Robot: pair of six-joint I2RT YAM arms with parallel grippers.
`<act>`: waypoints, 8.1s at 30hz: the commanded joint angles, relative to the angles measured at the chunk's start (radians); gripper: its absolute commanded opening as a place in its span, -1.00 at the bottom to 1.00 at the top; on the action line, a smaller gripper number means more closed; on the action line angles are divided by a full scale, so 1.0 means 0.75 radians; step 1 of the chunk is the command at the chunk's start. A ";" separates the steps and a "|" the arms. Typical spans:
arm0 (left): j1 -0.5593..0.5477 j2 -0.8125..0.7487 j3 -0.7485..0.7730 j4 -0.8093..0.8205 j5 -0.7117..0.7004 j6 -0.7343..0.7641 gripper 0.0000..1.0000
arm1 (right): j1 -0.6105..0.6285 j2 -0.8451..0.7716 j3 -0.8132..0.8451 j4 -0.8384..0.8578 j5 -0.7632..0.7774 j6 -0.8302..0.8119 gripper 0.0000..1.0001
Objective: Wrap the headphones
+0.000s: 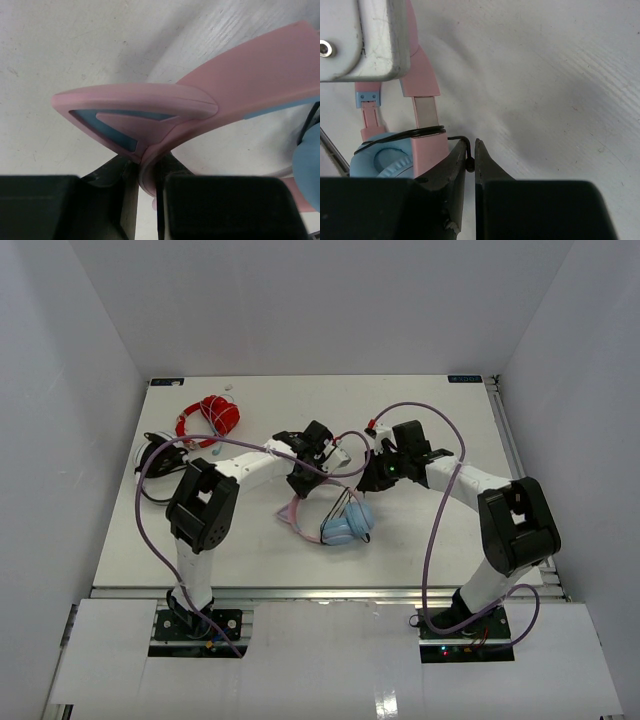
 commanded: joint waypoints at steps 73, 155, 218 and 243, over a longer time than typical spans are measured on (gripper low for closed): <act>-0.043 -1.004 -0.728 0.675 -0.056 -0.910 0.82 | 0.055 -0.148 0.142 -0.031 0.467 0.174 0.04; -0.073 -1.437 -1.313 1.036 -0.632 -1.018 0.96 | -0.043 -0.069 0.269 -0.075 0.420 0.052 -0.63; -0.111 -1.549 -1.345 1.075 -0.631 -0.977 0.96 | 0.402 0.246 0.239 0.042 1.324 0.170 0.26; -0.117 -1.549 -1.347 1.073 -0.649 -0.981 0.96 | 0.205 0.039 0.037 0.049 1.527 0.018 -0.17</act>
